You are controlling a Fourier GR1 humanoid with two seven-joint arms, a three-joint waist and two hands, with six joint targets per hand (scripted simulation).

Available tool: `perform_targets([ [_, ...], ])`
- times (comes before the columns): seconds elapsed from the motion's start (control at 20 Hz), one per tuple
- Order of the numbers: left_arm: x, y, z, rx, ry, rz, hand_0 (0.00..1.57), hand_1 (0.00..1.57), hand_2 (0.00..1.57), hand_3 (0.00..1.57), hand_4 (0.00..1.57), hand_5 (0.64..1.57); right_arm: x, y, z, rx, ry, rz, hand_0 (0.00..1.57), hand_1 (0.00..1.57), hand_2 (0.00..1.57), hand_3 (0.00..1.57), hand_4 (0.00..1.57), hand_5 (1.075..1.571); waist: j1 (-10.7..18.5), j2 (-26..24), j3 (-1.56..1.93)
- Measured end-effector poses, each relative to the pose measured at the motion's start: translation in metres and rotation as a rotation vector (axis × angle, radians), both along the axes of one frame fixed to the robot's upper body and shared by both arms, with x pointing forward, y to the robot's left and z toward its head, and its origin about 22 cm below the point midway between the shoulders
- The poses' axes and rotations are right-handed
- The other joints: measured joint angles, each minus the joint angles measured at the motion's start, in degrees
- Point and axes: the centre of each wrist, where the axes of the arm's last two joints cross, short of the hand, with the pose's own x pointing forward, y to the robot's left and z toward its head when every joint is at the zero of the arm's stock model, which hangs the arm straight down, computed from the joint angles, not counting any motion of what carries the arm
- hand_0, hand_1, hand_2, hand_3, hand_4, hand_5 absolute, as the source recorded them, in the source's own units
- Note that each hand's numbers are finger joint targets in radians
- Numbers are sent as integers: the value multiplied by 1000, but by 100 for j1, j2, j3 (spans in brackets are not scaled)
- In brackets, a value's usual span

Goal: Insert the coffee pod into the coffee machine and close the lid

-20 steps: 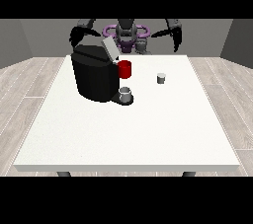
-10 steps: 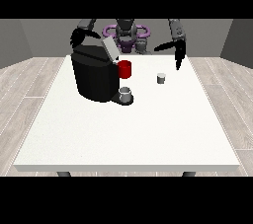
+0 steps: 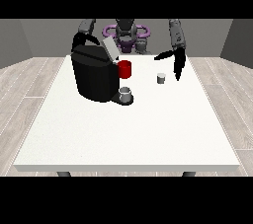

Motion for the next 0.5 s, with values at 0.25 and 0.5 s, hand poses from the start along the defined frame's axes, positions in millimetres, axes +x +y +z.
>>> perform_targets([
  [0.25,8,-4,-3,73,16,-28,105,105,502,0,0,1571,11,-11,-1,-20,12,-18,0,0,0,0,424,1571,31,86,0],
  [0.5,10,-9,-16,126,58,-28,807,807,847,501,0,1571,16,-8,-7,-28,35,-40,0,0,0,0,392,1571,93,61,0],
])
